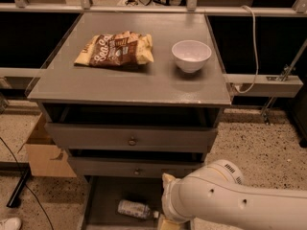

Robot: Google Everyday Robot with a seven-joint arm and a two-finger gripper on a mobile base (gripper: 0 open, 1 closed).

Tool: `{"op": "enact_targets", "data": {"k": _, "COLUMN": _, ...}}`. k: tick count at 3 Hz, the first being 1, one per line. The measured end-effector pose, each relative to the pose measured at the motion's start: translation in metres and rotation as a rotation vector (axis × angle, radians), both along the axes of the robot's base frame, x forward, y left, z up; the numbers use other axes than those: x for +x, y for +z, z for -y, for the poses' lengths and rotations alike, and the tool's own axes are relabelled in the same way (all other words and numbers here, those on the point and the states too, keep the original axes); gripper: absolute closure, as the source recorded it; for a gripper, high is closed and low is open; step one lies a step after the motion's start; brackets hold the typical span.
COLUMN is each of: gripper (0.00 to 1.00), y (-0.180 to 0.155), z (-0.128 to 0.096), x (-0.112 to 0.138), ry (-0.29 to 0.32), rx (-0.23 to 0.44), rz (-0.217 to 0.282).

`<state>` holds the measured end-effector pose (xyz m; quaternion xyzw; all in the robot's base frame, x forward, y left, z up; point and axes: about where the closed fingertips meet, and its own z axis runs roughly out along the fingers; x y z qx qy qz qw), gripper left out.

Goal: Pick blue plastic bottle from bottom drawer and place on counter

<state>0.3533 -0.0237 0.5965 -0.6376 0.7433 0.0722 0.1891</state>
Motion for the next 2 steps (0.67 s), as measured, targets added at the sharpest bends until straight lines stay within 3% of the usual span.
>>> {"op": "enact_targets", "data": {"k": 1, "gripper": 0.0, "y": -0.0326, "z": -0.0292, "x": -0.0027, "ry": 0.016, "rx": 0.019, "rz": -0.04}}
{"op": "enact_targets", "data": {"k": 2, "gripper": 0.0, "y": -0.0337, "z": -0.0293, "x": -0.003, "ry": 0.016, "rx": 0.017, "rz": -0.042}}
